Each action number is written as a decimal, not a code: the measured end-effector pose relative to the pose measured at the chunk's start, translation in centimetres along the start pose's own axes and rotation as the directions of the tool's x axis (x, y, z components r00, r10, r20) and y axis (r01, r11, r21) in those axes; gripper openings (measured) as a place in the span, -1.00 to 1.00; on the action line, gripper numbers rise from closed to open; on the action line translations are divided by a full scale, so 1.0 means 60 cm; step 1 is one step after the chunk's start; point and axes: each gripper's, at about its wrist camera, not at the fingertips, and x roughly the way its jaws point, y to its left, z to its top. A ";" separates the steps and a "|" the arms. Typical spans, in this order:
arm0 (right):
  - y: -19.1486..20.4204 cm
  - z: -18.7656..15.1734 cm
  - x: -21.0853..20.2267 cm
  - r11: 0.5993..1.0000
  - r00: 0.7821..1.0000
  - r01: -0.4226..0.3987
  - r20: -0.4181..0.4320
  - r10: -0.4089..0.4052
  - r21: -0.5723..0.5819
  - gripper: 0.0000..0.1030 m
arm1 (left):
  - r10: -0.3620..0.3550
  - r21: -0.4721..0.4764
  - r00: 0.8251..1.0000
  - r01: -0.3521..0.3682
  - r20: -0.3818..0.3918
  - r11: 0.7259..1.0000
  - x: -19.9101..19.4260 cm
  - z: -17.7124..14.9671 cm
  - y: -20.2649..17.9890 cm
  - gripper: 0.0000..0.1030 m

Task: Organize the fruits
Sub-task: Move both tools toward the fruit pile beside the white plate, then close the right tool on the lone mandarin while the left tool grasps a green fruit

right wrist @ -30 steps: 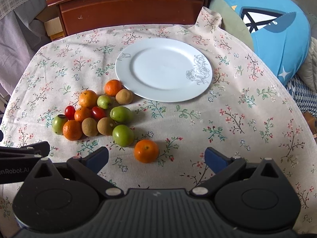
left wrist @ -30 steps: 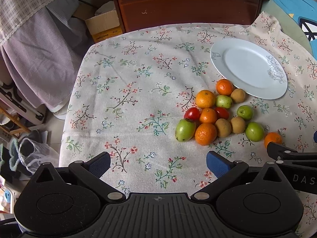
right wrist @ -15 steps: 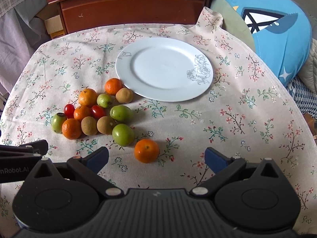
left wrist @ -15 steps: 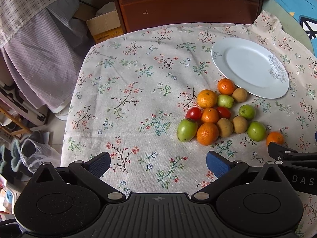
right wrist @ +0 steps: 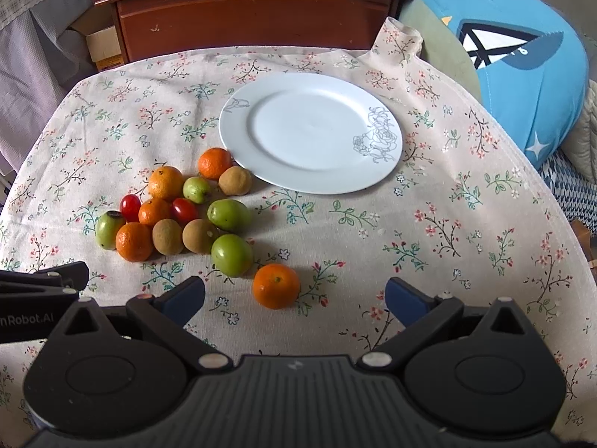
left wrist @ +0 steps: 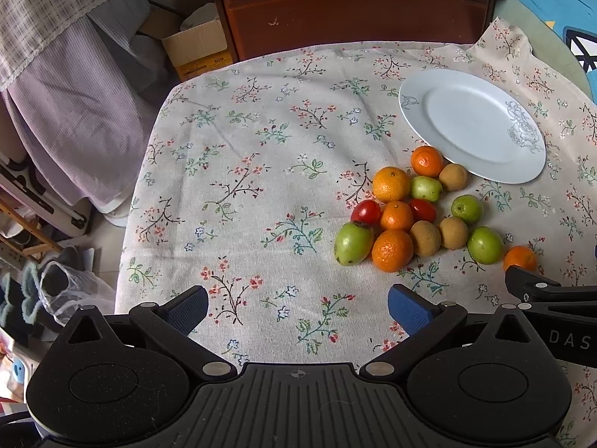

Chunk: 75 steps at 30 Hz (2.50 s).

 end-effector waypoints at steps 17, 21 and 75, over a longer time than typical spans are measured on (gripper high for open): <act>-0.004 -0.006 -0.006 1.000 0.996 0.011 0.093 -0.010 -0.012 0.98 | -0.038 -0.003 0.998 0.038 0.047 0.999 -0.007 -0.002 0.001 0.99; -0.013 -0.001 -0.002 1.000 0.998 -0.022 0.060 0.022 -0.011 0.98 | -0.051 0.009 0.997 0.050 0.055 0.999 -0.009 -0.003 -0.003 0.99; -0.062 -0.044 0.032 0.953 0.951 -0.303 0.064 0.301 0.020 -0.12 | -0.176 0.011 0.980 0.176 0.098 0.984 0.038 -0.007 0.011 0.02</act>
